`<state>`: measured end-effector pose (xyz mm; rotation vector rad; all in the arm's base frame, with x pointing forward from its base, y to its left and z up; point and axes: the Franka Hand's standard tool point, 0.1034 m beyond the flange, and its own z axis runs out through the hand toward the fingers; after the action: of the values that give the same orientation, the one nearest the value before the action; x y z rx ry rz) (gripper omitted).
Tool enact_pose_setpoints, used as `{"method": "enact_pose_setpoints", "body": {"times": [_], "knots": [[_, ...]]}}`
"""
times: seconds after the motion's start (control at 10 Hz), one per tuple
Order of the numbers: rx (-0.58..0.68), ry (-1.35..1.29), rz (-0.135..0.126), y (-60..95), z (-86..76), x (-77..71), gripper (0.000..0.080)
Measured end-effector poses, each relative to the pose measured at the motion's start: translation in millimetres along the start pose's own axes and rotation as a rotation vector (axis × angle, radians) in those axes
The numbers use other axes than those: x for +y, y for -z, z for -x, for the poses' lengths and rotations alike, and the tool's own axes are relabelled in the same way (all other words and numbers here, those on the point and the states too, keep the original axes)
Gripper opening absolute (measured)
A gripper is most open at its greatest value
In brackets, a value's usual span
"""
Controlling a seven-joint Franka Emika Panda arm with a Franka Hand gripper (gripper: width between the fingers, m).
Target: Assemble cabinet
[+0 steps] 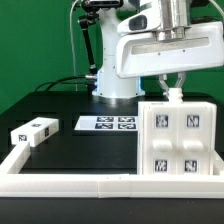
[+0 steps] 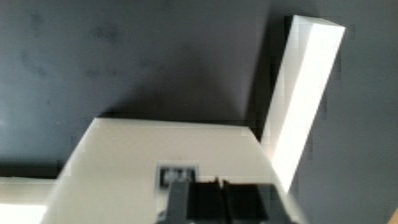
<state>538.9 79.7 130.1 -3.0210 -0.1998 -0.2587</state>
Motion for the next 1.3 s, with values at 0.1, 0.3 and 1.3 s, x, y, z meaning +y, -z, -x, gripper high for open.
{"method": "enact_pose_setpoints", "body": {"times": [0.1,0.3,1.3], "knots": [[-0.014,0.001,-0.003,2.2,-2.7,-0.7,0.0002],[-0.023,0.002,-0.009,7.4,-14.5,-1.8,0.0002],[-0.059,0.042,0.061,-12.1,86.1,119.1,0.0733]]}}
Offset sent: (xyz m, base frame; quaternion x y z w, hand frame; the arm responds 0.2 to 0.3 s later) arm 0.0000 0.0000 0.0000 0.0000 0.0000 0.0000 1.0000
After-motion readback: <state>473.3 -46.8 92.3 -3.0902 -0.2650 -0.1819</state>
